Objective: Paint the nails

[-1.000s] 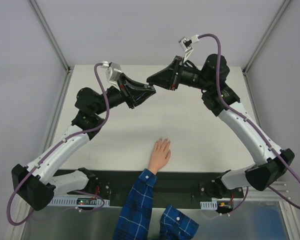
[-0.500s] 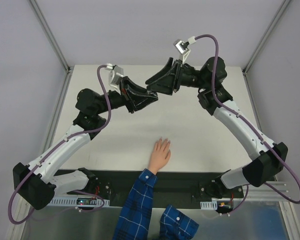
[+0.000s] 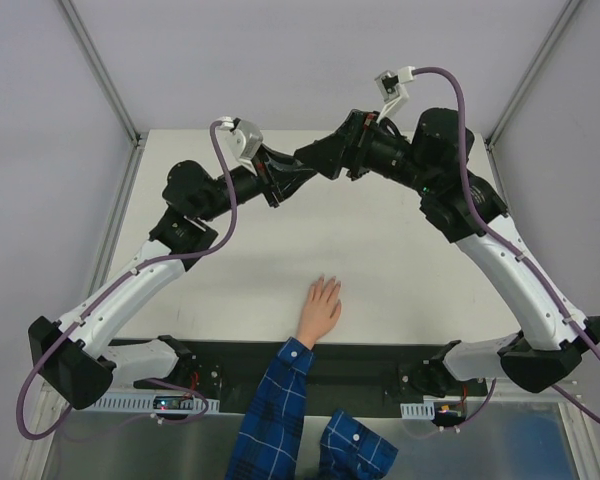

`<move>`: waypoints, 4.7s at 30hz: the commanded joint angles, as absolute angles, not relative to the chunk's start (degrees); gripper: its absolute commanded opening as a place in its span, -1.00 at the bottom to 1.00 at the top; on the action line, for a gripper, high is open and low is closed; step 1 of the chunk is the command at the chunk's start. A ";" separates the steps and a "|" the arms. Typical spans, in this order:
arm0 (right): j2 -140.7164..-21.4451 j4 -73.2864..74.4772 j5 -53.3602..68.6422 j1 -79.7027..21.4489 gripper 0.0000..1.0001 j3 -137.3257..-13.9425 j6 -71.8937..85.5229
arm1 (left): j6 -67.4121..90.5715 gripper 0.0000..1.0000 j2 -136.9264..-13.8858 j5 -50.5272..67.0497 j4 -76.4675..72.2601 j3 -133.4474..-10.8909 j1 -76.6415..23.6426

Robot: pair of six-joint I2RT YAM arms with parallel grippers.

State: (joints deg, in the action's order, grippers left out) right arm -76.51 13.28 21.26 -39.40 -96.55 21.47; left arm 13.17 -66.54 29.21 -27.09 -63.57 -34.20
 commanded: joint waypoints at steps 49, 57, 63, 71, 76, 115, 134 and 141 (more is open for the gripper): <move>-80.33 20.89 28.32 -35.32 0.89 -103.70 19.08 | 24.09 -1.00 -65.13 42.38 -39.48 -61.78 -28.56; -82.44 24.43 22.86 -38.14 0.36 -108.28 17.84 | 17.76 -1.00 -66.18 35.95 -35.95 -64.07 -30.67; -83.32 25.32 20.65 -38.50 0.13 -108.90 18.72 | 16.44 -1.00 -67.59 34.45 -35.42 -65.92 -31.11; -85.61 23.47 22.67 -38.32 -0.63 -110.22 17.32 | 19.76 -1.00 -68.73 36.38 -37.52 -66.98 -31.55; -82.53 0.50 42.57 -33.59 -1.00 -95.31 15.54 | 26.69 -1.00 -68.03 44.53 -48.36 -64.87 -30.06; -84.73 22.49 23.74 -36.30 0.07 -110.83 23.12 | 16.26 -1.00 -66.53 31.82 -34.45 -66.27 -31.03; -83.50 11.55 33.61 -35.34 -0.99 -103.56 16.44 | 30.12 -1.00 -64.95 39.10 -44.89 -61.79 -31.20; -87.53 -44.55 66.44 -27.95 -1.00 -90.97 42.94 | 53.62 -1.00 -70.23 52.30 -71.37 -59.68 -30.24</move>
